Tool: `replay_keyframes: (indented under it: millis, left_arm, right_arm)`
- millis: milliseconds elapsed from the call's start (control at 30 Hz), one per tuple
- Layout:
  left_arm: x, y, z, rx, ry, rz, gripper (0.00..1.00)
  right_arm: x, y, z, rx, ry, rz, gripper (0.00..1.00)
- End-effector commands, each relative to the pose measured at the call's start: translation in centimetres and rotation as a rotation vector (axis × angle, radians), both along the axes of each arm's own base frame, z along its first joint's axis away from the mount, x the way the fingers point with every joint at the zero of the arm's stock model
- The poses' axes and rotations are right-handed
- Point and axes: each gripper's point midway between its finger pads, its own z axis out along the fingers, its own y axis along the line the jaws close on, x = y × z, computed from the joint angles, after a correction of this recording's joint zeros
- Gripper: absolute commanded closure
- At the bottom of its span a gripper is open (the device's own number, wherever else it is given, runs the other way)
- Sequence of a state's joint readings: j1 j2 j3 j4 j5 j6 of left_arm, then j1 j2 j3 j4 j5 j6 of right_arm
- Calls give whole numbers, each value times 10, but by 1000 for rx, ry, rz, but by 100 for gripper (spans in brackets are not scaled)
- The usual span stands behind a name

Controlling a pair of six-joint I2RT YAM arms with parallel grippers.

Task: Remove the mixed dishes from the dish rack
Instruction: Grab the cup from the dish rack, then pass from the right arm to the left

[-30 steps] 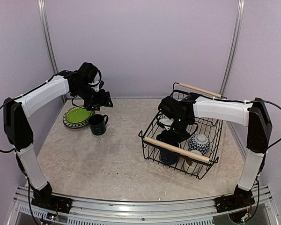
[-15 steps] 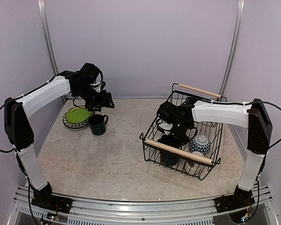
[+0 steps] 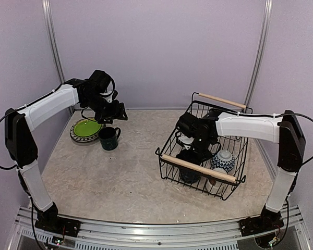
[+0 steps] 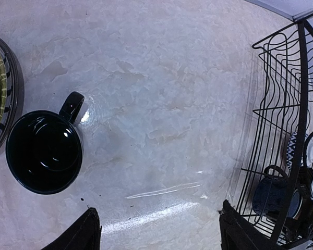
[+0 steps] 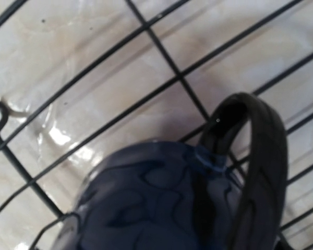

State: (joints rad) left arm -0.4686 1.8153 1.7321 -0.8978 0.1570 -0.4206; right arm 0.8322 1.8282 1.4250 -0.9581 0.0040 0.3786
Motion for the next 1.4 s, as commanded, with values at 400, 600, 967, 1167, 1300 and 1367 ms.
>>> replay_keyframes:
  millis: [400,600,967,1167,1300,1367]
  left_arm:
    - [-2,-5,3,-15,-25,-19,22]
    - [-8,-11,27,-100,-99,-58,13]
    - [-69,-64,112,-627,-145,-462,2]
    - [-101,-79,137,-824,-76,-655,3]
    - [-105,-83,137,-875,-51,-688,5]
    - [-107,-83,138,-896,-44,-702,7]
  right_arm:
    - [45,-8,81,196,-288,-137,100]
    - [61,-20,128,359,-421,-200,100]
    - [63,7,271,1006,-749,-105,100]
    - [58,50,304,1221,-739,57,100]
    - [49,86,315,1317,-735,148,100]
    - [47,99,318,1348,-737,174,100]
